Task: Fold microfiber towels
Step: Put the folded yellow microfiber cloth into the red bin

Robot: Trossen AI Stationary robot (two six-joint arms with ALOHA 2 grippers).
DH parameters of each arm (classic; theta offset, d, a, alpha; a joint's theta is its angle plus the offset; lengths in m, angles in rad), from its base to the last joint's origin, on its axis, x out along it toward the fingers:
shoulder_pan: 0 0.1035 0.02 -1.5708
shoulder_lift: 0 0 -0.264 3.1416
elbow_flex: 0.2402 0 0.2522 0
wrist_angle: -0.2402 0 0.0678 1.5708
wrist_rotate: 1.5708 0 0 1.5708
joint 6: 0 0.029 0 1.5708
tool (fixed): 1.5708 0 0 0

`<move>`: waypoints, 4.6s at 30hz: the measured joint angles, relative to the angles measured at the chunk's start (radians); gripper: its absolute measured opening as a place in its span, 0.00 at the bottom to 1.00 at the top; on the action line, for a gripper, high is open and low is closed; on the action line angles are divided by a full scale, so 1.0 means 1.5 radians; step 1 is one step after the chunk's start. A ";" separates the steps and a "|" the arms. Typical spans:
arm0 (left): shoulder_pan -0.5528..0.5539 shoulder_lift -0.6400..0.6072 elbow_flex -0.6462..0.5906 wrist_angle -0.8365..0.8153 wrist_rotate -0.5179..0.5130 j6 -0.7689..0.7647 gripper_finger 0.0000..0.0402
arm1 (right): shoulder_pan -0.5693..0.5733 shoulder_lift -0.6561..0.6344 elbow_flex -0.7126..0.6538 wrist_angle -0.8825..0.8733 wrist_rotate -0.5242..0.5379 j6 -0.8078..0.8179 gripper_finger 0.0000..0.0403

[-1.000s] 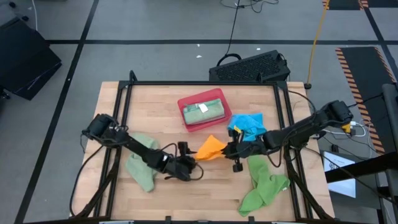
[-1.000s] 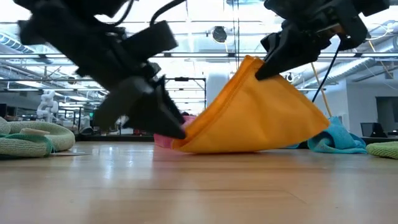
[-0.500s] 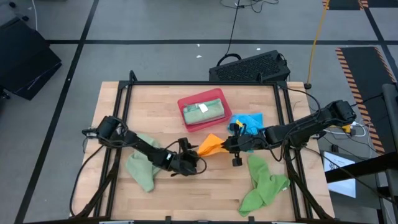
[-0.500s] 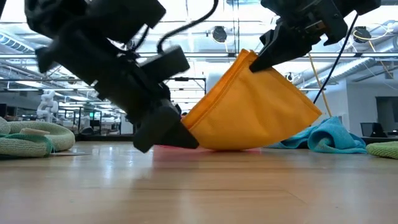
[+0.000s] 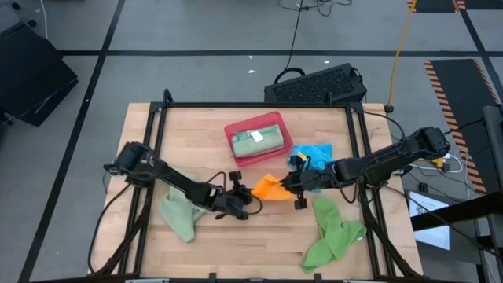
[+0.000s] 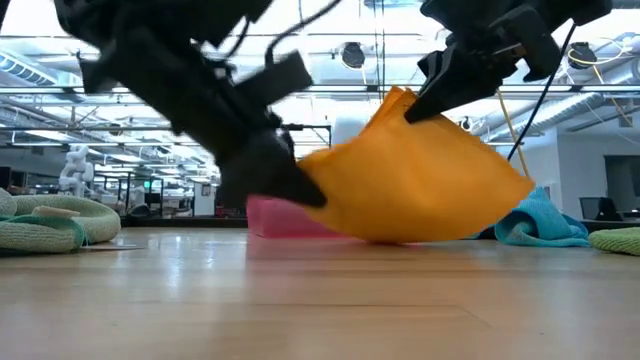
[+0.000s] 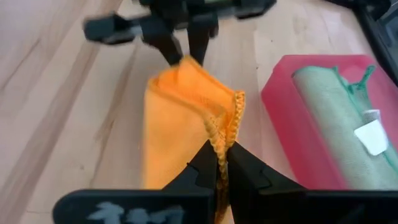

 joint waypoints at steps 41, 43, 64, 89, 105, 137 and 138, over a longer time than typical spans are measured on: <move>0.427 -0.380 0.001 -0.321 0.252 0.217 0.03 | -0.608 0.095 0.000 0.506 -0.590 -0.285 0.02; 0.429 -0.379 0.001 -0.332 0.260 0.195 0.03 | -0.624 0.126 0.000 0.534 -0.621 -0.268 0.02; 0.410 -0.350 0.000 -0.315 0.117 0.067 0.02 | -0.665 0.226 0.032 0.618 -0.696 -0.234 0.02; 0.255 -0.263 -0.001 -0.286 0.193 -0.082 0.03 | -0.649 0.272 0.005 0.513 -0.787 -0.071 0.02; 0.305 -0.244 0.001 -0.327 0.273 -0.029 0.05 | -0.645 0.262 0.005 0.414 -0.829 0.011 0.02; 0.449 -0.243 0.001 -0.357 0.459 0.085 0.11 | -0.652 0.262 0.006 0.359 -0.728 0.010 0.02; 0.449 -0.243 0.001 -0.362 0.450 0.079 0.12 | -0.650 0.262 0.007 0.360 -0.724 0.008 0.02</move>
